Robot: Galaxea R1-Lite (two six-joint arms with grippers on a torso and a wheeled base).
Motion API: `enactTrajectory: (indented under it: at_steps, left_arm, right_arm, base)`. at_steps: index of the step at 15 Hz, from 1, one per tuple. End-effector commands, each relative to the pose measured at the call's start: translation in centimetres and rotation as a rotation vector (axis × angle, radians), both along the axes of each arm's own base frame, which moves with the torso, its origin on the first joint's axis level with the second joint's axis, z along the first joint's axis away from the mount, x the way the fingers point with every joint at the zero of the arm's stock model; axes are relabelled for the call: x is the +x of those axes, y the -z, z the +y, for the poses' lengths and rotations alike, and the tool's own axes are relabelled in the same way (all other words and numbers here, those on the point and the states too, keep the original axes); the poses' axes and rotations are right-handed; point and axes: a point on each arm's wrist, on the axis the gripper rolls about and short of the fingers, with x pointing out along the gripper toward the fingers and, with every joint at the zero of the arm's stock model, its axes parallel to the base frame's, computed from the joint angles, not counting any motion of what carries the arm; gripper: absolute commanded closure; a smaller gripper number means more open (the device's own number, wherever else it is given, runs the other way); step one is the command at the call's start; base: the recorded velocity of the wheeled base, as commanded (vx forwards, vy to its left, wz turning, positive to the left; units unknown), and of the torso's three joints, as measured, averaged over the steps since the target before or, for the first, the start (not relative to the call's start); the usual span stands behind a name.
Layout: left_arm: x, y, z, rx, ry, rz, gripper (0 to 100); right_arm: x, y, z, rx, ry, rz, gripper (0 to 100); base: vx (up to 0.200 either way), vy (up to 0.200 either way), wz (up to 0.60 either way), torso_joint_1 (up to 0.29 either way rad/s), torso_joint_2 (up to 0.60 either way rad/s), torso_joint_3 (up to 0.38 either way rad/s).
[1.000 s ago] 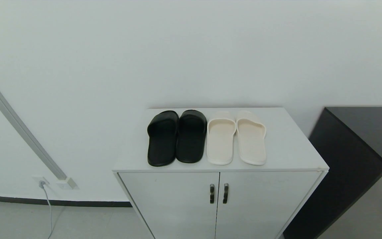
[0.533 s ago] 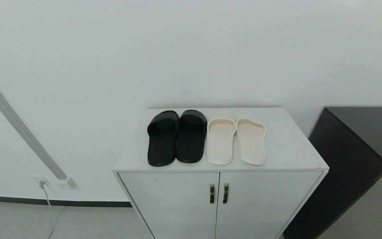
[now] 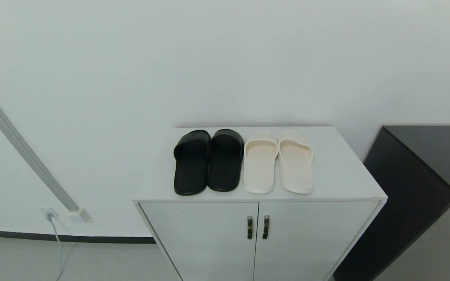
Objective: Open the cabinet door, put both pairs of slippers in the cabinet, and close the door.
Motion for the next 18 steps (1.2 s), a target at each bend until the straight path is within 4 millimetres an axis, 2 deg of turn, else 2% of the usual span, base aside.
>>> enactTrajectory:
  at_steps: [1, 2, 4, 6, 7, 9, 11, 16, 18]
  left_arm:
    - [0.0, 0.0, 0.0, -0.002, 0.0, 0.001, 100]
    - [0.0, 0.0, 0.0, -0.004, 0.0, 0.001, 100]
    - [0.0, 0.0, 0.0, -0.002, 0.001, 0.001, 100]
    - [0.0, 0.0, 0.0, -0.004, 0.0, 0.001, 100]
    - [0.0, 0.0, 0.0, -0.004, 0.0, 0.001, 100]
    - [0.0, 0.0, 0.0, -0.007, 0.0, 0.001, 100]
    - [0.0, 0.0, 0.0, -0.007, 0.0, 0.001, 100]
    - [0.0, 0.0, 0.0, -0.007, 0.0, 0.001, 100]
    - [0.0, 0.0, 0.0, -0.007, 0.001, 0.001, 100]
  right_arm:
    - [4.6, -1.4, 0.4, 0.005, -0.136, 0.249, 0]
    - [5.3, -1.7, 0.5, 0.001, -0.168, 0.264, 0]
    - [8.7, -2.5, 1.6, -0.005, -0.229, 0.295, 0]
    - [11.3, -2.7, 3.1, -0.05, -0.212, 0.281, 0]
    - [13.1, -3.3, 5.2, -0.047, -0.183, 0.232, 0]
    - [14.5, -4.6, 9.0, 0.009, -0.167, 0.194, 0]
    - [16.6, -5.4, 12.7, -0.021, -0.062, 0.18, 0]
    - [22.6, -5.6, 19.1, 0.0, 0.055, 0.104, 0]
    - [24.5, -4.8, 21.0, -0.019, 0.131, 0.104, 0]
  base:
    - [0.0, 0.0, 0.0, 0.0, 0.0, 0.0]
    - [0.0, 0.0, 0.0, 0.0, 0.0, 0.0]
    - [0.0, 0.0, 0.0, 0.0, 0.0, 0.0]
    - [0.0, 0.0, 0.0, 0.0, 0.0, 0.0]
    - [0.0, 0.0, 0.0, 0.0, 0.0, 0.0]
    - [0.0, 0.0, 0.0, 0.0, 0.0, 0.0]
    - [0.0, 0.0, 0.0, 0.0, 0.0, 0.0]
    - [0.0, 0.0, 0.0, 0.0, 0.0, 0.0]
    - [0.0, 0.0, 0.0, 0.0, 0.0, 0.0]
